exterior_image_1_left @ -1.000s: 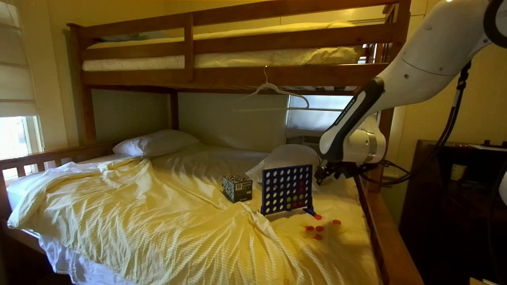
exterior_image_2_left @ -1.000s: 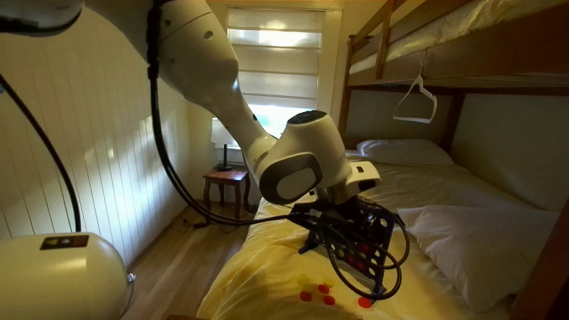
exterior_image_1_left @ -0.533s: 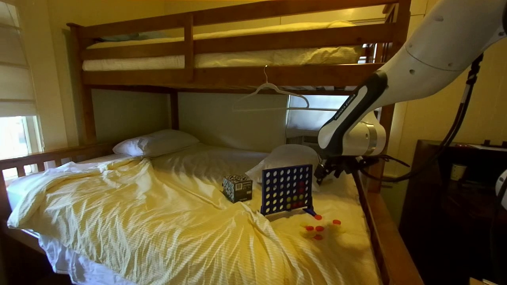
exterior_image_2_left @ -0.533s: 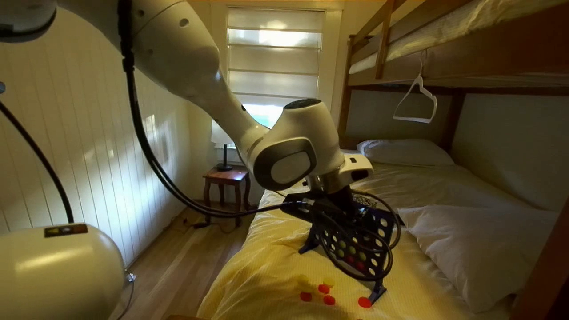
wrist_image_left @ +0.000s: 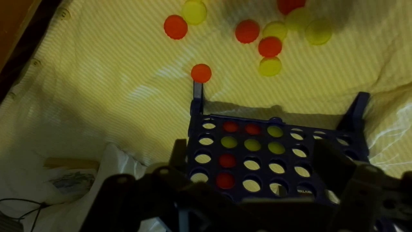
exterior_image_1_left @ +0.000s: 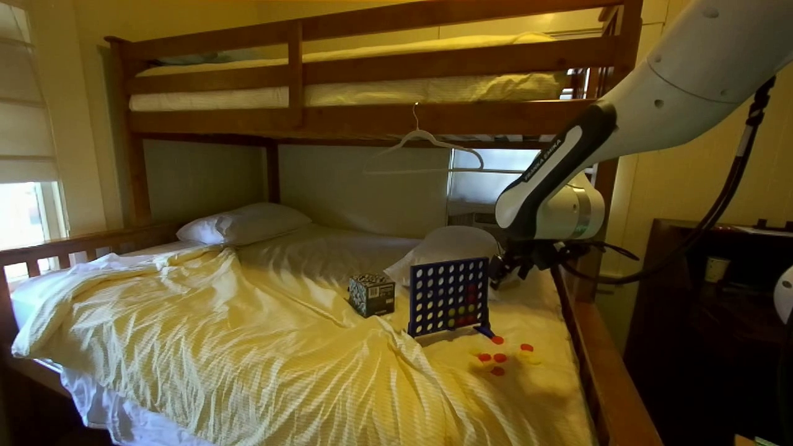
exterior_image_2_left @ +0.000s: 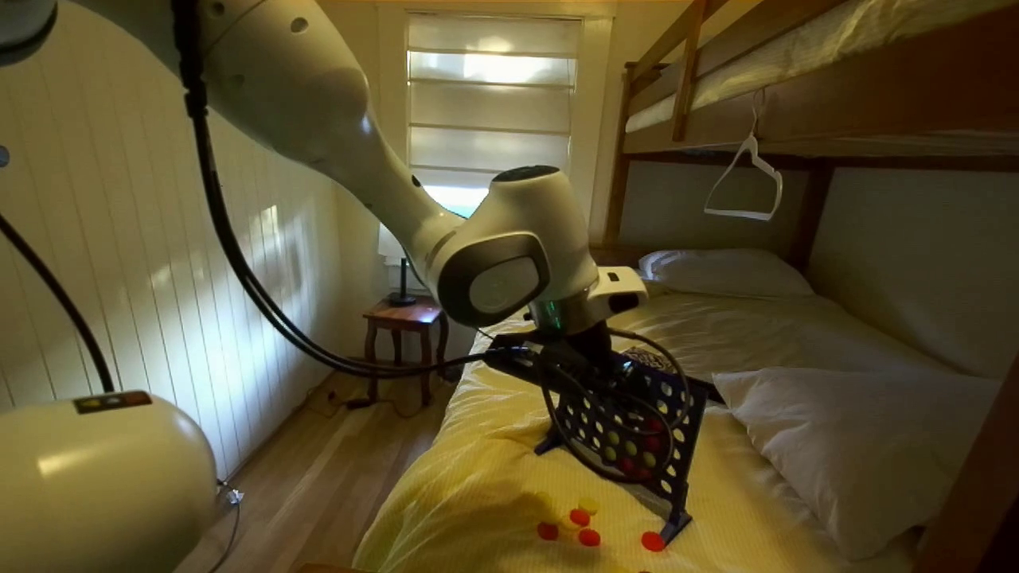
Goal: Put one yellow chip in the blue gameboard.
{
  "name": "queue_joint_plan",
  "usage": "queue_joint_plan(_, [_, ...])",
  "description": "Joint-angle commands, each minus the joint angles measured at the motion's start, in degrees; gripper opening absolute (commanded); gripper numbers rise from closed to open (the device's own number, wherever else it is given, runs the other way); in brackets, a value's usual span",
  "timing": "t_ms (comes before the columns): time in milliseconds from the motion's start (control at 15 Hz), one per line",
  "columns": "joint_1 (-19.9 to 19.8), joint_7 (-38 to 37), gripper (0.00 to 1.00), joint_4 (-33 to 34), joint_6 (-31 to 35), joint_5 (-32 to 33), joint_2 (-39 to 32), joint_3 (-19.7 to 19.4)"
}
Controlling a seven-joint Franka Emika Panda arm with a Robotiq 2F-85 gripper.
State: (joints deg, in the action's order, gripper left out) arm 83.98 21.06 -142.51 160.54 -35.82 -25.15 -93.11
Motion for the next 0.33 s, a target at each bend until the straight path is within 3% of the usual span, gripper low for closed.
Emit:
queue_joint_plan(0, [0.53,-0.30,1.00,-0.05,-0.16,0.00,-0.02,-0.39])
queue_joint_plan(267, [1.20,-0.66,1.00,-0.18,-0.24,0.00,-0.03,-0.86])
